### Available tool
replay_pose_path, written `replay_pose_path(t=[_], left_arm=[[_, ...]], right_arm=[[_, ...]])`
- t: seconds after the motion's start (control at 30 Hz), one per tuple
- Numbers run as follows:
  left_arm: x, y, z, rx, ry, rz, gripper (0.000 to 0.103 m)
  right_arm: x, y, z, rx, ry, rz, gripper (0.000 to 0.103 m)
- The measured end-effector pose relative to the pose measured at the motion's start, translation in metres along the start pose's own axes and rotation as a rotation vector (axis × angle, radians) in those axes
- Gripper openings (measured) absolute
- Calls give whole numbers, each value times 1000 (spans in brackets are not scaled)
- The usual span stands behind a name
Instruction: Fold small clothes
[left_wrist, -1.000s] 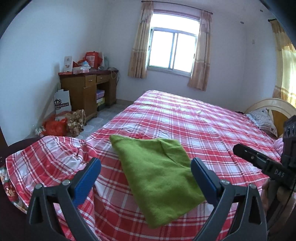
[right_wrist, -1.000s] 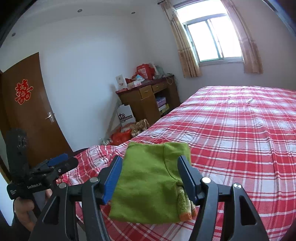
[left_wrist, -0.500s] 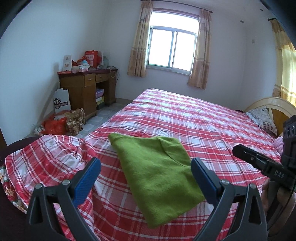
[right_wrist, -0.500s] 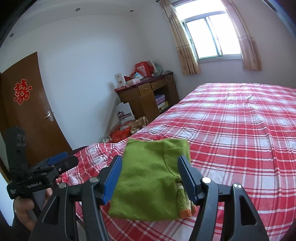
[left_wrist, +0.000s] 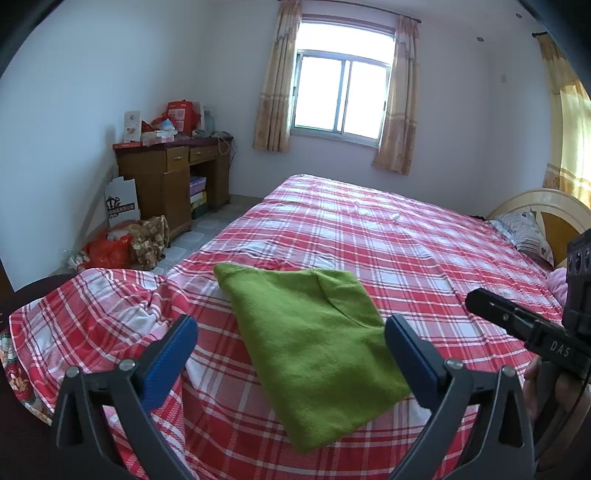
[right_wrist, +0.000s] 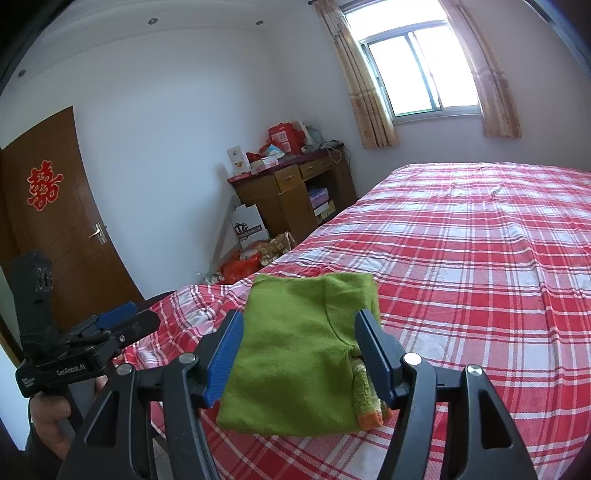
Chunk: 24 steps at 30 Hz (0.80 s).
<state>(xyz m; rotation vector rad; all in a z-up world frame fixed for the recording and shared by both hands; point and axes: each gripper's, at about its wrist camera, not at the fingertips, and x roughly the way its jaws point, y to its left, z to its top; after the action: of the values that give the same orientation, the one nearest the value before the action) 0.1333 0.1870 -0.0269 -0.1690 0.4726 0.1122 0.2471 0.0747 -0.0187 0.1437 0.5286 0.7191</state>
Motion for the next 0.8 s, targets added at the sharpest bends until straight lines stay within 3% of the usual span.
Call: replay_pose_path(t=[0.33, 0.8], left_arm=[[2, -3, -1, 19, 15, -12, 103], [-8, 3, 7, 20, -31, 26, 103]], right_arm=[[-7, 1, 0, -5, -22, -1, 64], [-21, 11, 4, -41, -70, -16, 64]])
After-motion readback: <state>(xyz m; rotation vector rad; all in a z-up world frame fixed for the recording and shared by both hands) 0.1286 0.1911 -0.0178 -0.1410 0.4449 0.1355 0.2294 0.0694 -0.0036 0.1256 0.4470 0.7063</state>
